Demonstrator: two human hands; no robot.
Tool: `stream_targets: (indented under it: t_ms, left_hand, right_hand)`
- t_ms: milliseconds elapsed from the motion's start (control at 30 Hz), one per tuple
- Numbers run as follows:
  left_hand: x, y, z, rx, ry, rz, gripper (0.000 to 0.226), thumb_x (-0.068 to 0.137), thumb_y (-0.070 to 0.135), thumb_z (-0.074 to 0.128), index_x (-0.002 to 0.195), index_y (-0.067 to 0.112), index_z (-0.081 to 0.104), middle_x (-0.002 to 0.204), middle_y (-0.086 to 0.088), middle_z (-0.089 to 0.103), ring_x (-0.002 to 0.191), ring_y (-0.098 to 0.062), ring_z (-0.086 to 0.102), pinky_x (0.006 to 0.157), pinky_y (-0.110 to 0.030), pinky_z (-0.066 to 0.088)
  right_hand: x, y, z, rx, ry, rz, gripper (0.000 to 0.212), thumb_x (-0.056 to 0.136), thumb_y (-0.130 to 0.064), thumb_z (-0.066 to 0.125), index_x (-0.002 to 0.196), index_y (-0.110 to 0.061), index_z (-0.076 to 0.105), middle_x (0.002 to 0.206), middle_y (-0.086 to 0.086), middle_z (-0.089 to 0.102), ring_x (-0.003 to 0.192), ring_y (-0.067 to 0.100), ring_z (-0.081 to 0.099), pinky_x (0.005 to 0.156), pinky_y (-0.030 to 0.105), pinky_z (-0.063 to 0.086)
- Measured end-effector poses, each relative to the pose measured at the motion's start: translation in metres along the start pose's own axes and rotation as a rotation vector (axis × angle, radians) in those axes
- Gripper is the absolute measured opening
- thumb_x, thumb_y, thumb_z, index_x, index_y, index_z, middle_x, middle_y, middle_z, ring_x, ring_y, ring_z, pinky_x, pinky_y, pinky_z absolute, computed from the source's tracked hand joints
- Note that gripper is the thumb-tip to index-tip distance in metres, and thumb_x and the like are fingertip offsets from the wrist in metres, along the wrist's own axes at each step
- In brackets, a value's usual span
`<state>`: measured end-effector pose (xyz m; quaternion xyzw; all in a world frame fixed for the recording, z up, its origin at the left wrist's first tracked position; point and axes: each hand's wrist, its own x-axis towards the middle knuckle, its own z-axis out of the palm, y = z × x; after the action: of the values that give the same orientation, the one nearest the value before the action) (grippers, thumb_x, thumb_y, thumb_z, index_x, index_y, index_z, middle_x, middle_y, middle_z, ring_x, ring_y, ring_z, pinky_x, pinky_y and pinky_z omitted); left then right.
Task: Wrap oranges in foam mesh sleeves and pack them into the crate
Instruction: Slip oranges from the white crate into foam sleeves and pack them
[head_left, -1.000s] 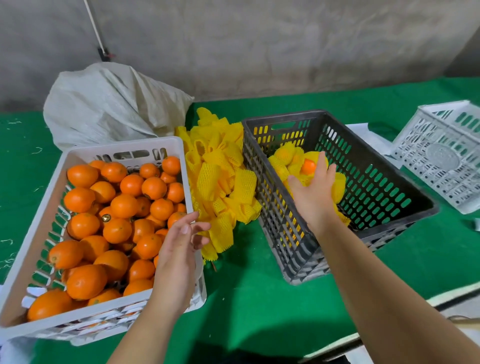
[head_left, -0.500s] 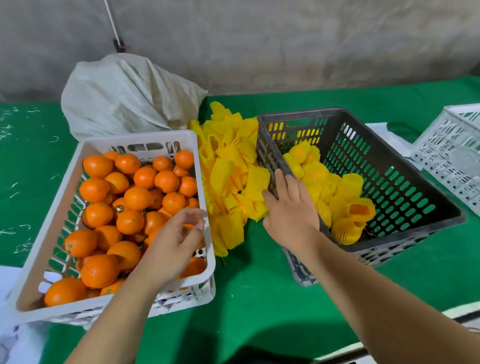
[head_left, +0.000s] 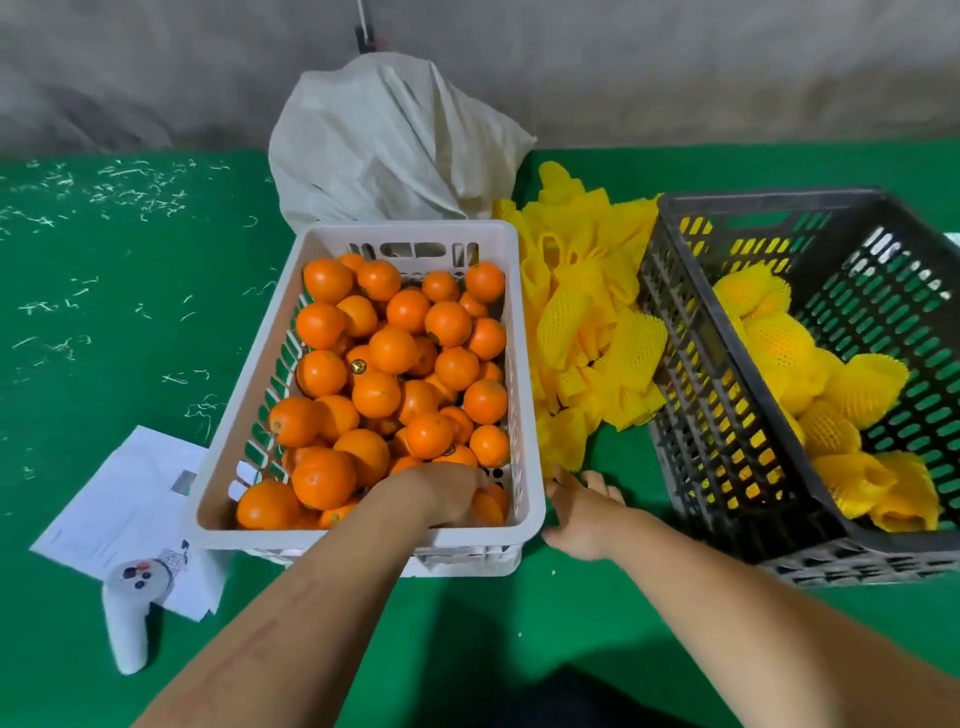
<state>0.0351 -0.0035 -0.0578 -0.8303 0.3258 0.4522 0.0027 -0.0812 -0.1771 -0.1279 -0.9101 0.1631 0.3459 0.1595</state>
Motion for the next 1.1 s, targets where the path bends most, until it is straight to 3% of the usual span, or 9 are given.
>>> stream_targets:
  t_ms: [100,233,367,467,600,700,833,967,1100]
  left_hand:
    - [0.004,-0.004,0.002,0.08,0.112,0.041,0.03,0.105,0.039,0.056,0.133,0.028,0.056,0.124,-0.002,0.061,0.11,-0.024,0.061,0.099,-0.041,0.054]
    - [0.009,-0.009,0.003,0.075,0.465,0.13,0.07,0.08,0.051,0.081,0.138,0.029,0.048,0.129,0.002,0.052,0.116,-0.023,0.052,0.094,-0.041,0.054]
    - [0.01,-0.011,0.002,0.052,0.765,0.199,0.077,0.083,0.053,0.079,0.147,0.031,0.043,0.135,0.001,0.048,0.12,-0.027,0.048,0.097,-0.042,0.052]
    - [0.005,-0.013,-0.001,-0.144,0.855,0.242,0.082,0.085,0.055,0.078,0.154,0.034,0.041,0.14,0.003,0.046,0.125,-0.023,0.047,0.103,-0.042,0.05]
    - [-0.02,0.005,-0.005,-0.735,0.948,0.301,0.069,0.087,0.057,0.077,0.148,0.037,0.051,0.135,0.016,0.052,0.122,-0.008,0.052,0.098,-0.027,0.046]
    - [-0.041,0.036,0.005,-1.268,0.854,0.408,0.042,0.088,0.051,0.079,0.127,0.046,0.063,0.127,0.019,0.068,0.118,-0.009,0.066,0.094,-0.029,0.057]
    - [-0.052,0.059,0.027,-1.794,0.456,0.574,0.054,0.086,0.037,0.074,0.134,0.014,0.064,0.125,-0.007,0.075,0.11,-0.023,0.074,0.087,-0.033,0.062]
    - [-0.056,0.05,0.031,-1.911,0.313,0.675,0.09,0.058,0.045,0.101,0.131,0.013,0.062,0.125,-0.012,0.074,0.114,-0.029,0.073,0.084,-0.035,0.063]
    - [-0.054,0.052,0.035,-1.699,0.274,0.733,0.069,0.064,0.053,0.097,0.119,0.017,0.078,0.124,-0.011,0.075,0.113,-0.028,0.074,0.084,-0.034,0.062]
  right_hand:
    - [0.009,0.006,-0.002,0.028,0.086,0.016,0.069,0.096,-0.048,0.052,0.158,-0.039,0.024,0.171,-0.002,-0.001,0.151,0.039,0.003,0.12,0.054,0.017]
    - [0.018,0.007,0.002,0.145,0.12,0.026,0.067,0.095,-0.049,0.051,0.156,-0.038,0.025,0.167,-0.006,0.019,0.142,0.036,0.023,0.111,0.051,0.029]
    - [0.015,0.008,0.007,0.536,0.554,-0.022,0.03,0.1,-0.032,0.06,0.126,-0.019,0.066,0.125,0.002,0.068,0.116,0.027,0.06,0.098,0.046,0.051]
    - [0.003,0.004,-0.008,1.086,0.798,0.047,0.007,0.093,-0.018,0.073,0.098,-0.023,0.074,0.096,-0.006,0.075,0.094,0.016,0.071,0.083,0.031,0.058]
    - [-0.026,-0.009,-0.038,1.469,0.937,0.045,0.028,0.089,-0.013,0.073,0.102,-0.035,0.061,0.102,-0.007,0.071,0.091,0.008,0.068,0.071,0.018,0.049]
    - [-0.056,-0.021,-0.055,1.484,1.03,-0.153,0.023,0.089,-0.026,0.063,0.093,-0.047,0.072,0.093,-0.017,0.074,0.082,0.001,0.067,0.07,0.019,0.054]
    - [-0.077,-0.036,-0.066,1.302,0.994,-0.308,0.016,0.095,-0.026,0.069,0.094,-0.042,0.07,0.098,-0.008,0.076,0.093,0.008,0.071,0.083,0.028,0.057]
    - [-0.085,-0.033,-0.066,1.071,0.811,-0.22,0.019,0.093,-0.011,0.072,0.103,-0.026,0.067,0.109,0.006,0.07,0.1,0.02,0.068,0.089,0.04,0.057]
    - [-0.098,-0.037,-0.065,1.182,0.826,-0.258,0.03,0.095,0.001,0.063,0.105,-0.027,0.066,0.109,-0.002,0.064,0.089,0.003,0.063,0.073,0.016,0.053]
